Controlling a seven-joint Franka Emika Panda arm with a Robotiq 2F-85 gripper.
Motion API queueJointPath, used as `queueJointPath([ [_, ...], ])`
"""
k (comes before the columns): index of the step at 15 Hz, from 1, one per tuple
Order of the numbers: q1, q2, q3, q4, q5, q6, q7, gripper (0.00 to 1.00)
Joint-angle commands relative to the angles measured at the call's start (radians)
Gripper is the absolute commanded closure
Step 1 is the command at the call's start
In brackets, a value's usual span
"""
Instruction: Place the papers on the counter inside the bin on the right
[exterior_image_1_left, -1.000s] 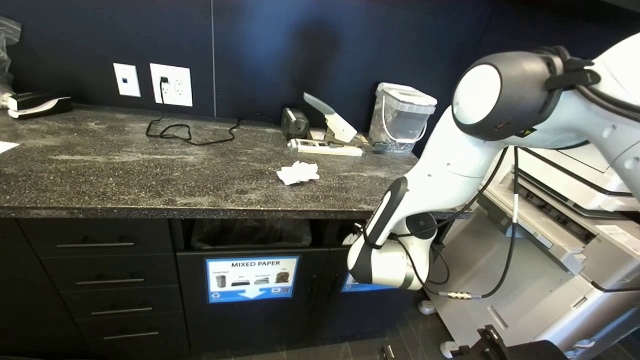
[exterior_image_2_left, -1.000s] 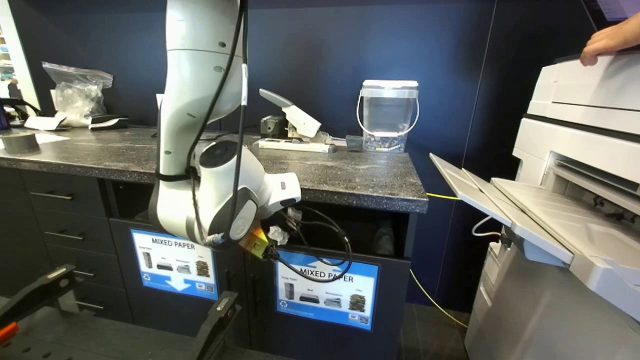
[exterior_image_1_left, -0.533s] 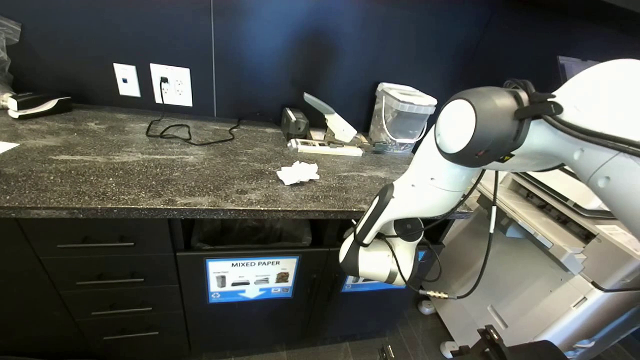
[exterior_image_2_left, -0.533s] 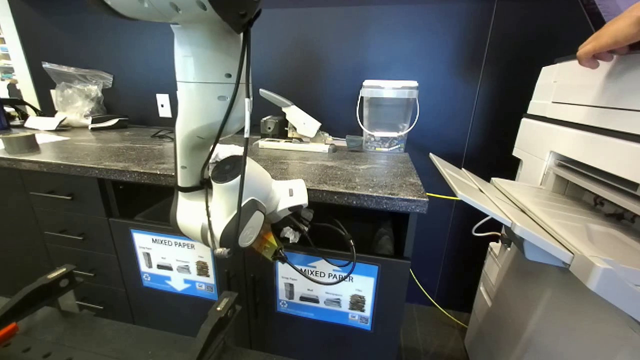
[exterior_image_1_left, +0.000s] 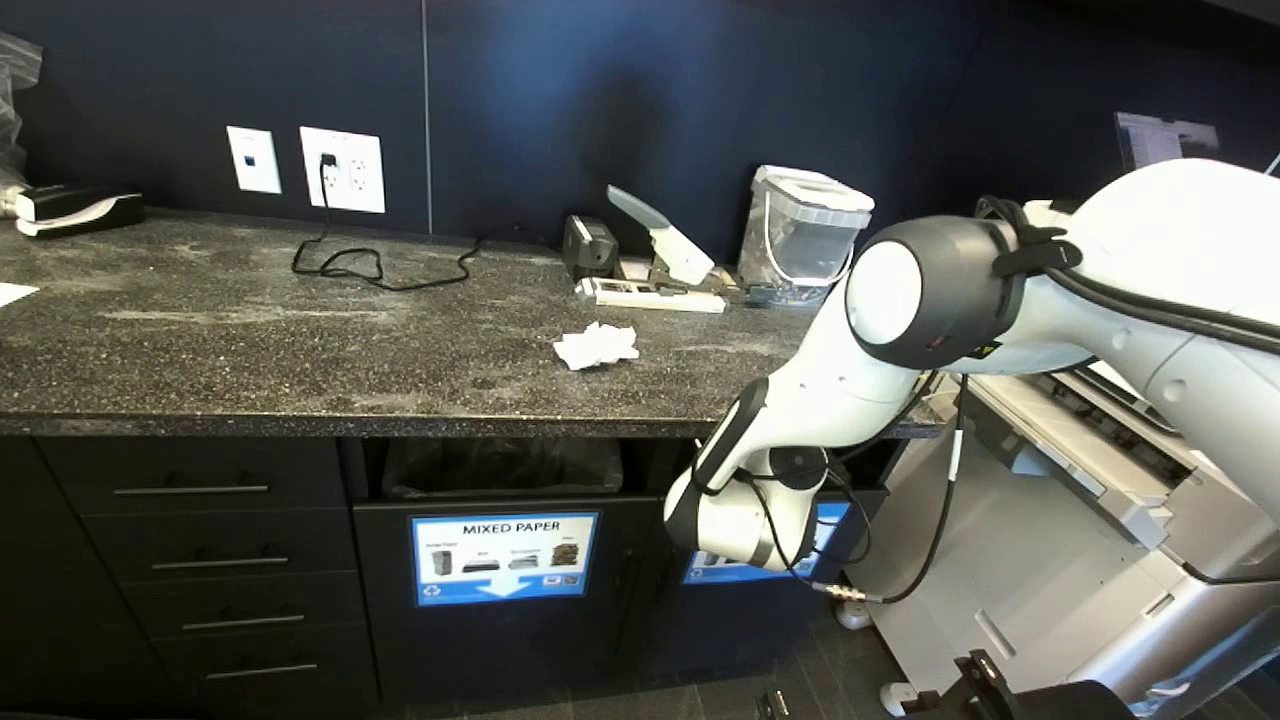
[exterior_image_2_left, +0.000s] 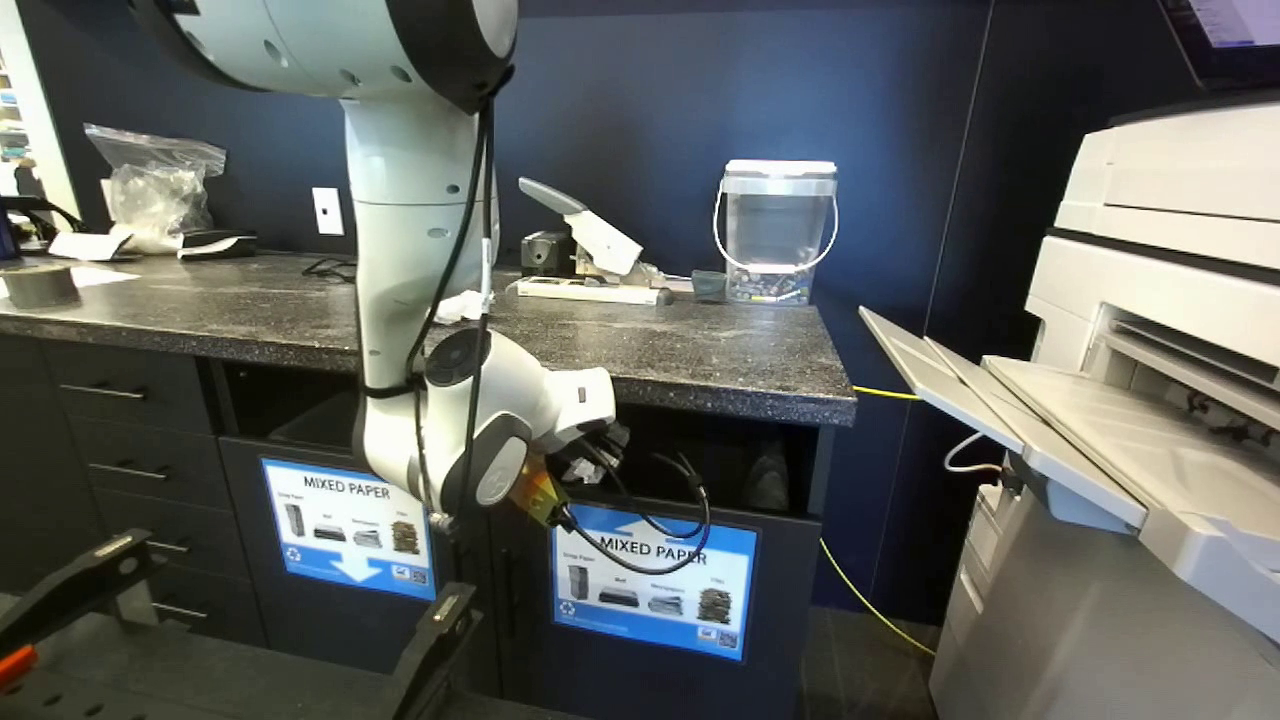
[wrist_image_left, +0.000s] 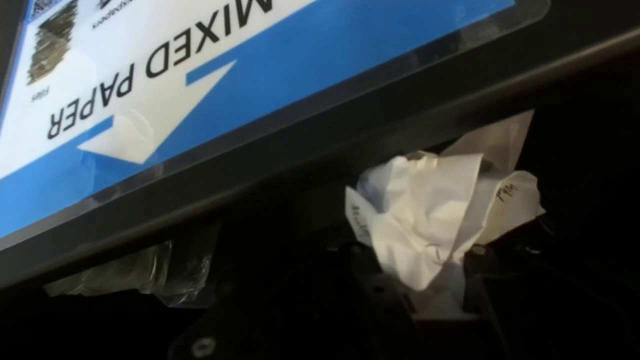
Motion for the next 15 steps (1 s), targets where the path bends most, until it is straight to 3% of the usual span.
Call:
queueJointPath([
  [1,0.028,0.042,-0.028,0.062,0.015,0.027,-0.051,0.61],
  [2,0.026,0.042,-0.03,0.06,-0.005,0.03,-0.061,0.59],
  [4,0.023,0.037,-0.032,0.053,-0.033,0.034,-0.079,0.46],
  [10,0.003,0.026,-0.037,0.03,-0.156,0.054,-0.111,0.01],
  [15,-0.009,-0.048,-0.053,-0.065,-0.246,0.011,-0.157,0.0],
])
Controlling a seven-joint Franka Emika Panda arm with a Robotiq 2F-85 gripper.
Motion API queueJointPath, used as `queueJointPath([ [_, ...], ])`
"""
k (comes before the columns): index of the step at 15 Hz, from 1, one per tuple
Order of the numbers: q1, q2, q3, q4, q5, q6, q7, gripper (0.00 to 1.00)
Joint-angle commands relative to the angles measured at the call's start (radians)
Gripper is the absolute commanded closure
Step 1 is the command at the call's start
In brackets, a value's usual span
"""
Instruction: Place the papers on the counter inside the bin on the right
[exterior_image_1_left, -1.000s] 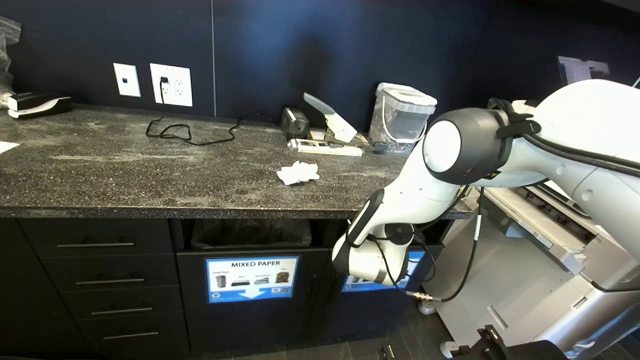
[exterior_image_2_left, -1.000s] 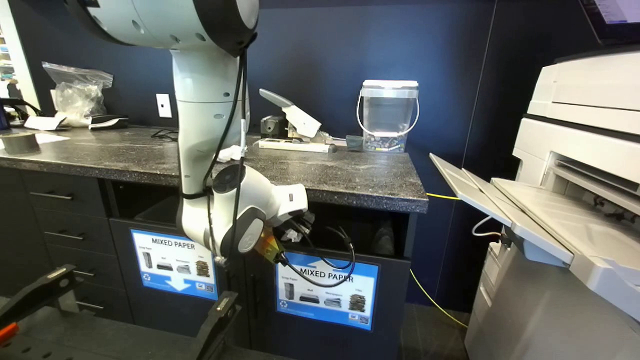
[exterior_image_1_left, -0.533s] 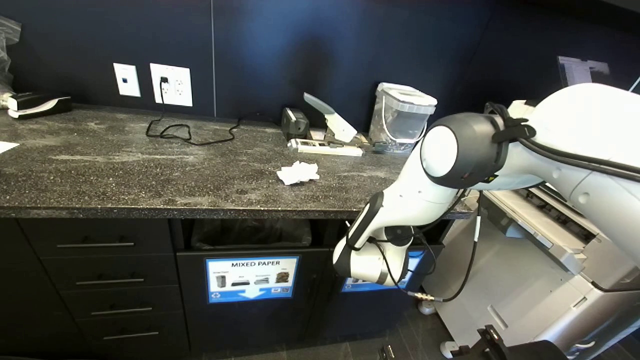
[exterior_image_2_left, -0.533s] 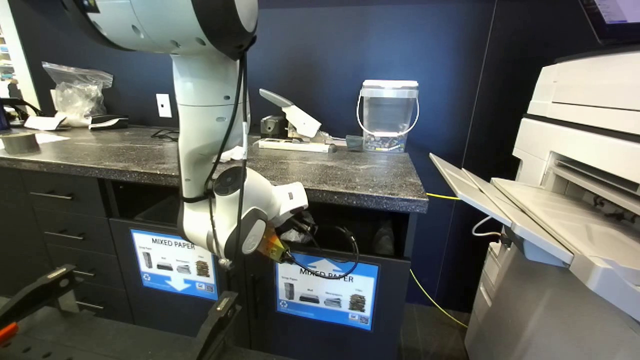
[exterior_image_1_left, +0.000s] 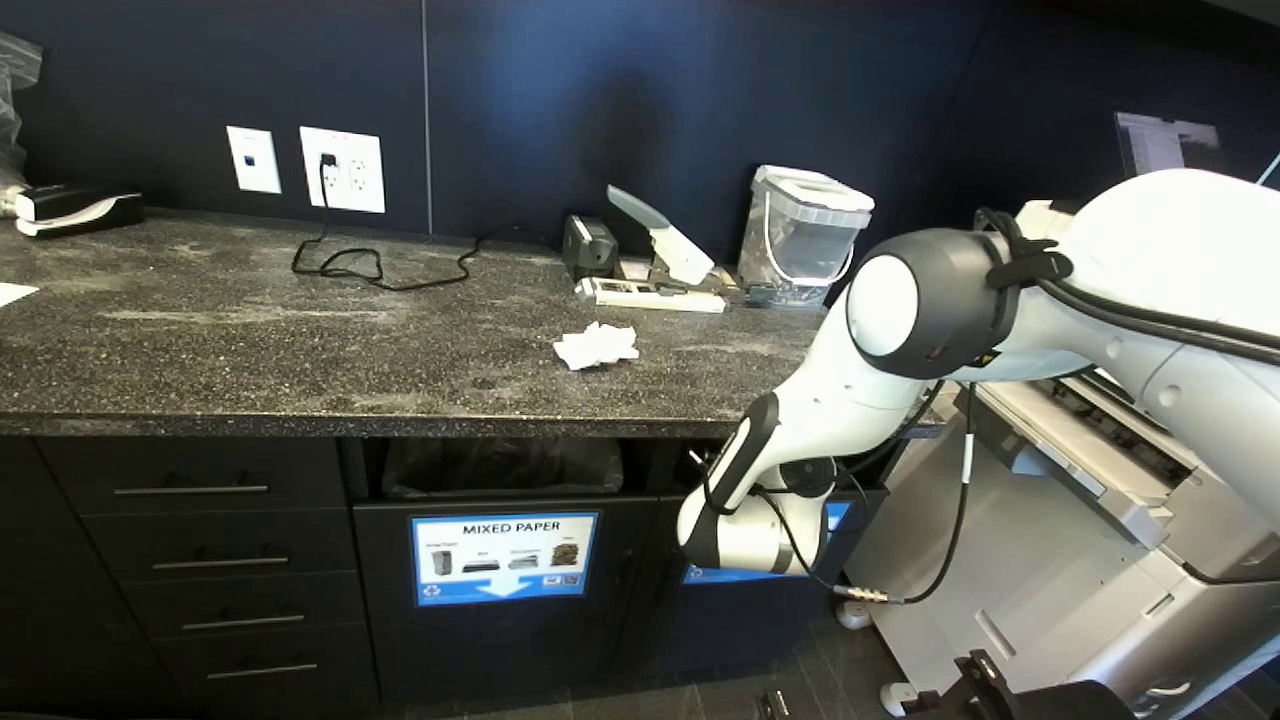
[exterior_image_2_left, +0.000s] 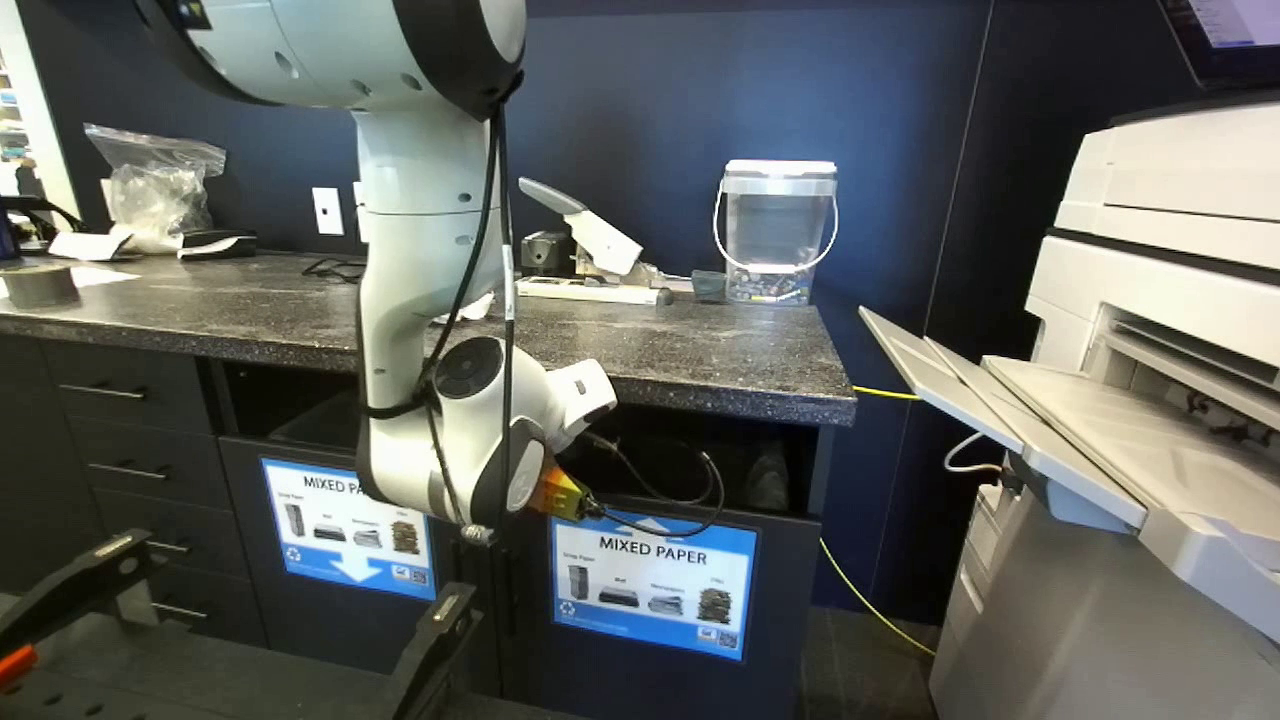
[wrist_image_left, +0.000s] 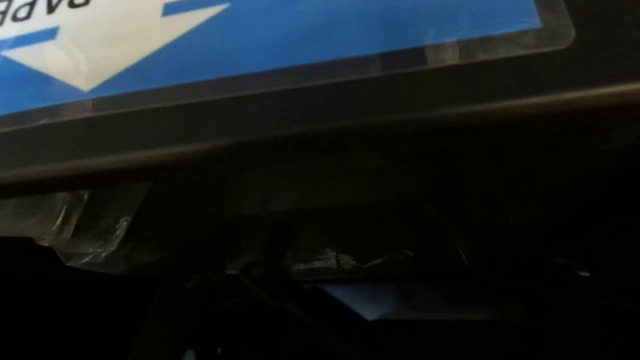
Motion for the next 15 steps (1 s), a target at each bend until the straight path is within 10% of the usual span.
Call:
queueJointPath([
  [1,-0.009,-0.1,-0.019,-0.109,-0.079,-0.041,-0.052,0.0],
  [15,-0.075,-0.737,-0.004,-0.702,-0.397,-0.376,-0.157,0.0],
])
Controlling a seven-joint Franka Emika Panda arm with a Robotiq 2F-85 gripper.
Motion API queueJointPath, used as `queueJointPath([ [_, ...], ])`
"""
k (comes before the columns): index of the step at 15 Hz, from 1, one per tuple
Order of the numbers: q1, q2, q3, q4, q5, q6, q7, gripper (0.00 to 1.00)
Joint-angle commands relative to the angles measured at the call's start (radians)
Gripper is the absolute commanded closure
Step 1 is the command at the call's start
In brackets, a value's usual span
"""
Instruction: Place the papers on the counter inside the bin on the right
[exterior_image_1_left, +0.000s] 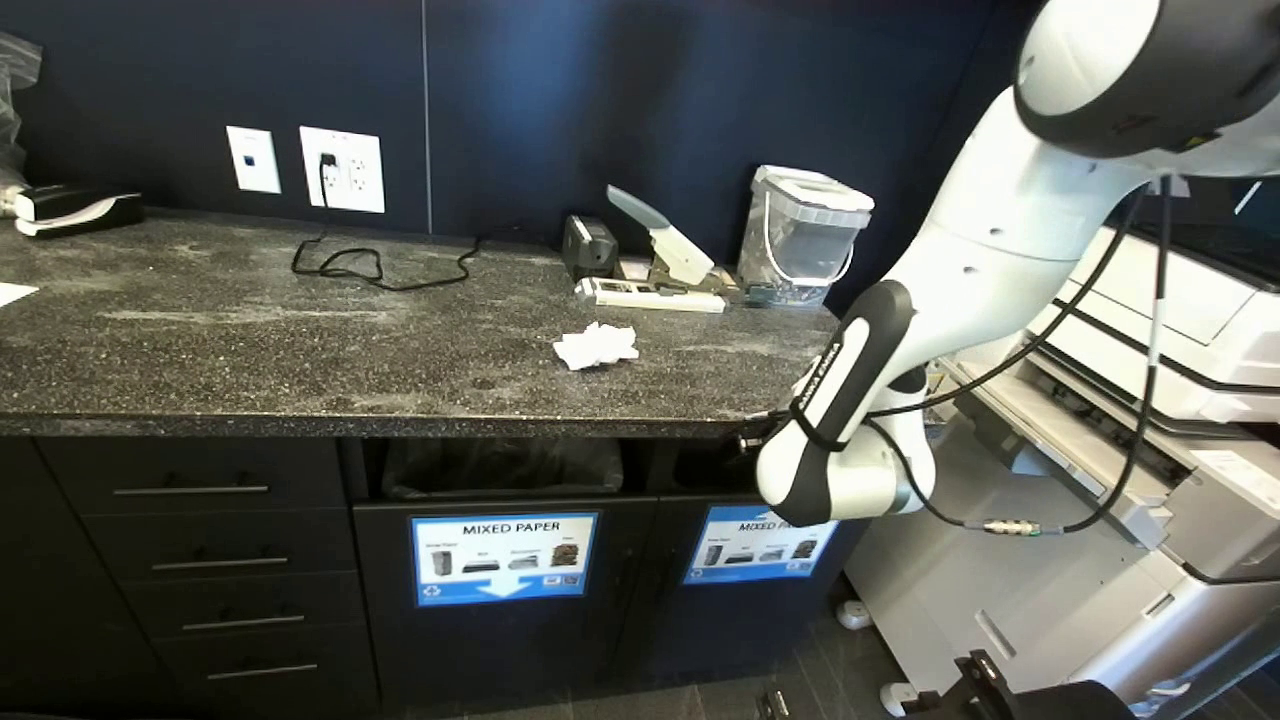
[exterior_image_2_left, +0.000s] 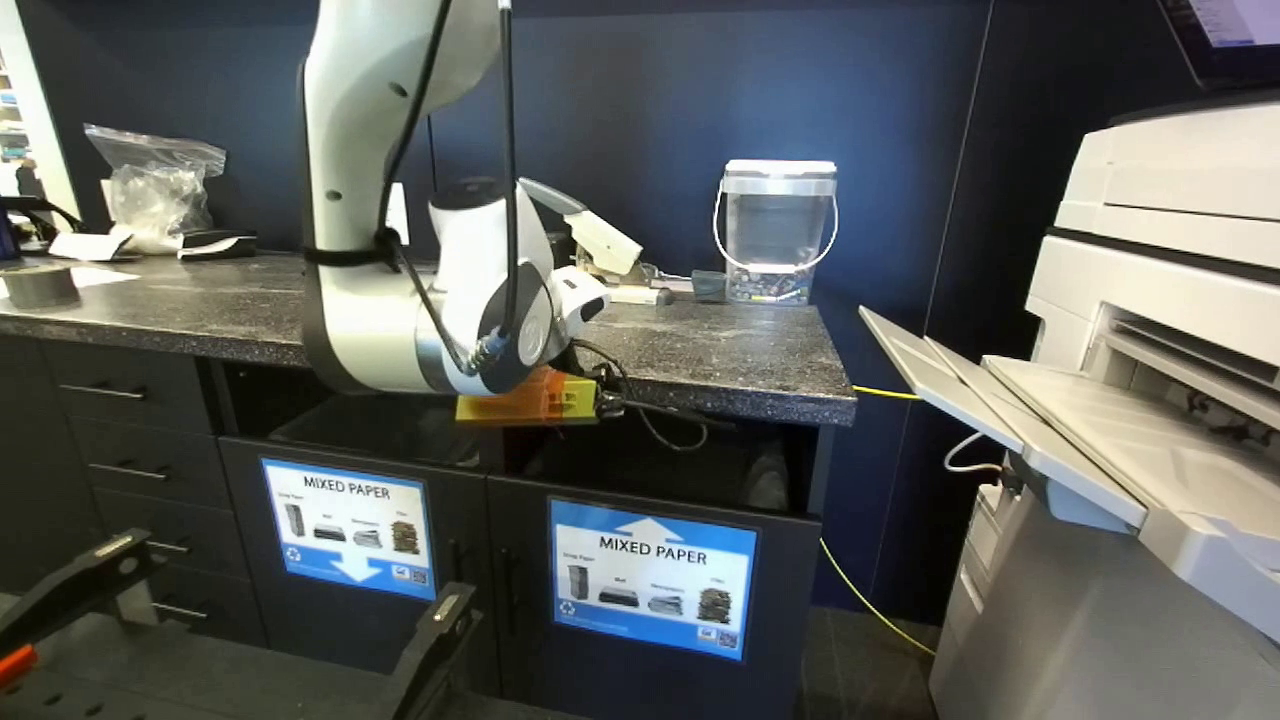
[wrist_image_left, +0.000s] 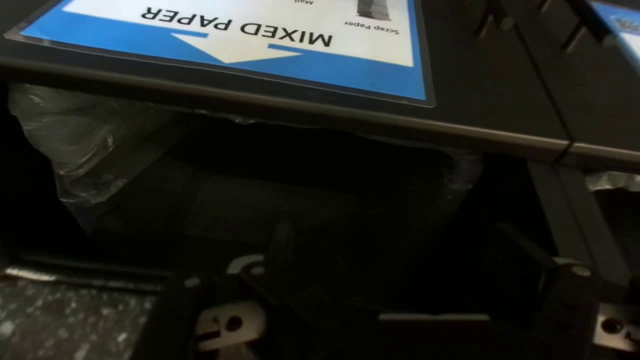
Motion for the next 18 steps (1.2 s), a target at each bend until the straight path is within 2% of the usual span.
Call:
queueJointPath([
  [1,-0.067,-0.246,0.061,-0.159,-0.123,-0.136,-0.022,0.0],
  [4,-0.168,-0.406,0.182,-0.201,-0.229,-0.266,0.011,0.0],
  [6,-0.287,-0.489,0.327,-0.193,-0.3,-0.367,0.065,0.0],
  [7,-0.351,-0.509,0.421,-0.171,-0.331,-0.419,0.11,0.0],
  [8,-0.39,-0.506,0.494,-0.145,-0.334,-0.449,0.141,0.0],
  [11,-0.545,-0.487,0.736,-0.071,-0.25,-0.525,0.105,0.0],
  [13,-0.605,-0.46,0.842,-0.012,-0.208,-0.585,0.086,0.0],
  [15,-0.605,-0.446,0.877,0.054,-0.165,-0.676,0.112,0.0],
  [18,-0.539,-0.449,0.826,0.137,-0.161,-0.788,0.175,0.0],
])
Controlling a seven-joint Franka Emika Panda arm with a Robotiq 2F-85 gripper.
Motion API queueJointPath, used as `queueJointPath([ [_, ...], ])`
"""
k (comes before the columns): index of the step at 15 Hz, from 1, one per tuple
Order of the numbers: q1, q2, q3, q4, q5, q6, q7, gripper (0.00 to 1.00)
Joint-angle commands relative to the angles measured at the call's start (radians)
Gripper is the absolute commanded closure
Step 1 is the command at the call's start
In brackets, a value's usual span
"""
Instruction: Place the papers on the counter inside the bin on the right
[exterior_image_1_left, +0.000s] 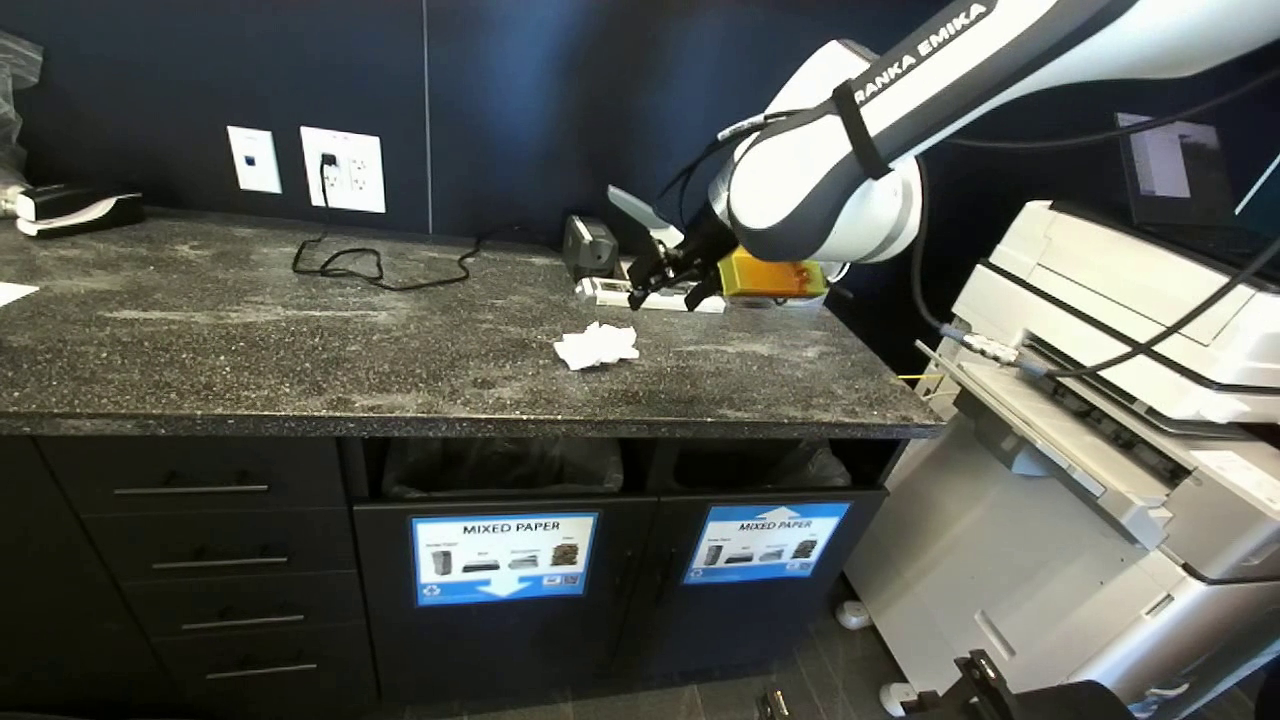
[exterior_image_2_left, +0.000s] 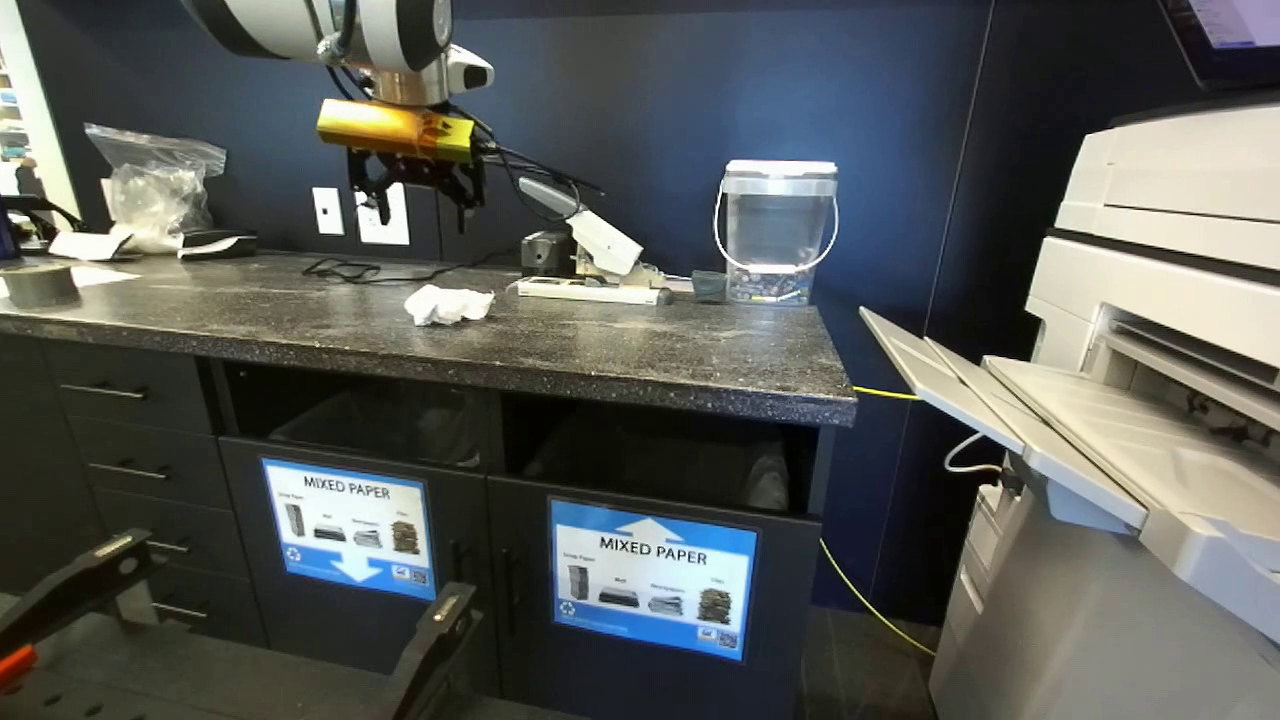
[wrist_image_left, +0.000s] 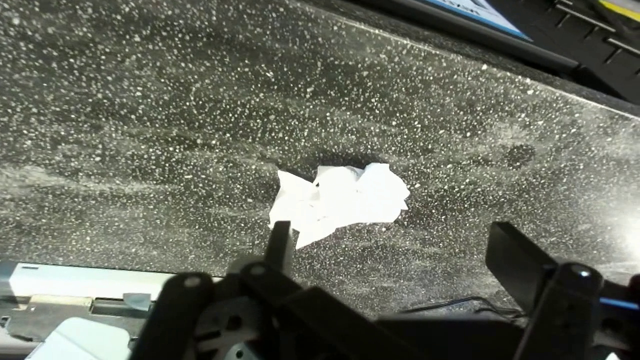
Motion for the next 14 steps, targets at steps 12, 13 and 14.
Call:
queueJointPath([
  [12,0.682,0.13,-0.578,0.377,-0.197,-0.304,0.444,0.0],
  [13,0.704,0.157,-0.591,0.404,-0.174,-0.316,0.441,0.0],
  [14,0.741,0.181,-0.622,0.425,-0.149,-0.319,0.445,0.0],
])
